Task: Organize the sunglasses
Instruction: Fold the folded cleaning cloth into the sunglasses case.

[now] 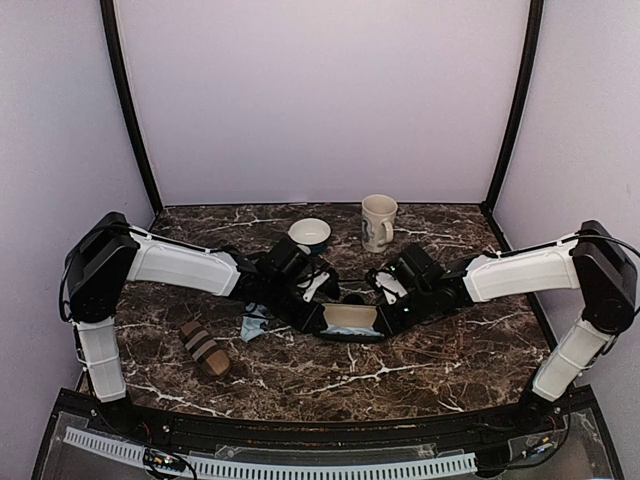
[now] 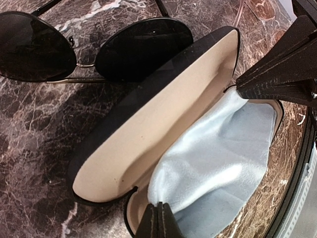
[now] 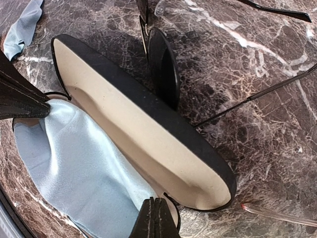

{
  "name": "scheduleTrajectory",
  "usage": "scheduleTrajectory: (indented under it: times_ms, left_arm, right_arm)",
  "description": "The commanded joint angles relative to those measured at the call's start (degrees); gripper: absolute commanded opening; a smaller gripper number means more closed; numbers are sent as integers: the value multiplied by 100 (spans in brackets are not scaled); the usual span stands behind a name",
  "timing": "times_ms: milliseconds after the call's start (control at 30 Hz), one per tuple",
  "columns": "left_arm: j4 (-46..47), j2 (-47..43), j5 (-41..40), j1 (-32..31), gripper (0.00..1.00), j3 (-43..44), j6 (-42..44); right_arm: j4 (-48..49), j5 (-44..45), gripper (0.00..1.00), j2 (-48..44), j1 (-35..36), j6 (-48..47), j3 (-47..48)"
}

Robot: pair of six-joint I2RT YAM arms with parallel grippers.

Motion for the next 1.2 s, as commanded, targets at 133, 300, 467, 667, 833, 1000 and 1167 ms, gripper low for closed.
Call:
scheduleTrajectory:
  times_ms: [133,300,467,667,833,1000,1167]
  left_arm:
    - [-156,54,-3,25,0,191,129]
    - [-124,98,15,25,0,249,158]
    - [-155,112,9,25,0,281,190]
    - [-212,121,-27,25,0,305,272]
    - [-270,121,-5,20,0,301,279]
    - [-299,112,2,17,3,298,274]
    - [-309,64,4,-17,7,330,262]
  right_arm:
    - [33,-35,0,-75,-30,-66,58]
    - [46,-46,0,-59,-30,-81,68]
    - [43,-32,0,-54,-28,-83,59]
    - [34,-15,0,-33,-32,-105,67]
    - [31,-55,0,-5,-25,-117,94]
    - [35,-98,0,-40,-25,-123,71]
    - [31,-144,2,-95,-31,-123,68]
